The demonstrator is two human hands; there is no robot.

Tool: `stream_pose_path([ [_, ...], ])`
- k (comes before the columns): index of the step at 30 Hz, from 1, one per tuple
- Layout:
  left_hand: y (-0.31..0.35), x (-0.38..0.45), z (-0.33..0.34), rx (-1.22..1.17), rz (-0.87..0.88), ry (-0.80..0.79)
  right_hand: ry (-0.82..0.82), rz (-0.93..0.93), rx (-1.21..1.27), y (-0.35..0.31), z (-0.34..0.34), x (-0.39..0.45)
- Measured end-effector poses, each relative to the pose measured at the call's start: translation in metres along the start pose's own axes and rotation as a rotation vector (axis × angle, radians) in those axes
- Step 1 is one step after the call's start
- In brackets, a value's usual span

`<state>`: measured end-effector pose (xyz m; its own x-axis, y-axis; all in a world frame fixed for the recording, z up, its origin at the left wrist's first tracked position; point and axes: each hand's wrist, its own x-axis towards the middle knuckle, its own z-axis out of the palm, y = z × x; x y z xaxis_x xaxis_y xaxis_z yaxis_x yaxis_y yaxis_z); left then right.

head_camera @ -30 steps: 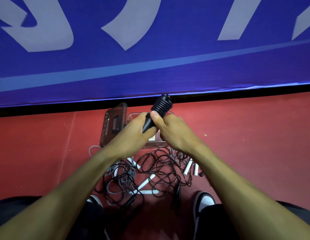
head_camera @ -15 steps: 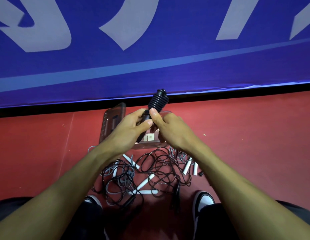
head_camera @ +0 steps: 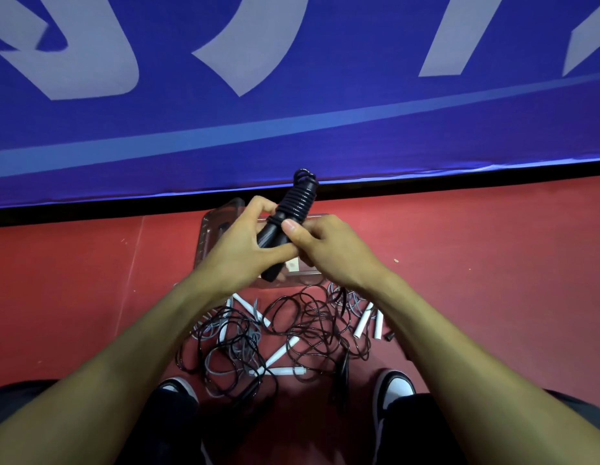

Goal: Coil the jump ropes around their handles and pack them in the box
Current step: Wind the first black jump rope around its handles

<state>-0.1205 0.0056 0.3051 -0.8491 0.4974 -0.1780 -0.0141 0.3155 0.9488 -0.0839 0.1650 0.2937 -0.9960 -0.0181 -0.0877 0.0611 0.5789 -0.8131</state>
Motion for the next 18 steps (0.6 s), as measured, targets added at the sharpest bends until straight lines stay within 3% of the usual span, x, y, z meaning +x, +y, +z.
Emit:
stream_pose_path([
  [2,0.001,-0.001,-0.001,-0.218,-0.090,-0.085,-0.017,-0.006,0.039,0.001,-0.001,0.000],
  [4,-0.002,0.000,-0.001,-0.206,-0.103,-0.139,-0.025,-0.003,-0.008,0.001,-0.001,-0.003],
  [10,-0.007,0.000,0.004,0.318,0.066,0.037,-0.033,0.106,-0.140,0.000,0.004,-0.007],
  [13,-0.006,-0.002,0.010,0.417,0.091,-0.025,-0.032,0.074,-0.076,-0.008,0.005,-0.010],
  [16,-0.008,-0.001,0.009,0.381,0.033,-0.111,-0.030,0.075,-0.044,-0.008,0.001,-0.010],
  [18,-0.004,-0.001,0.004,0.182,-0.017,-0.139,-0.066,0.110,0.010,-0.005,-0.002,-0.006],
])
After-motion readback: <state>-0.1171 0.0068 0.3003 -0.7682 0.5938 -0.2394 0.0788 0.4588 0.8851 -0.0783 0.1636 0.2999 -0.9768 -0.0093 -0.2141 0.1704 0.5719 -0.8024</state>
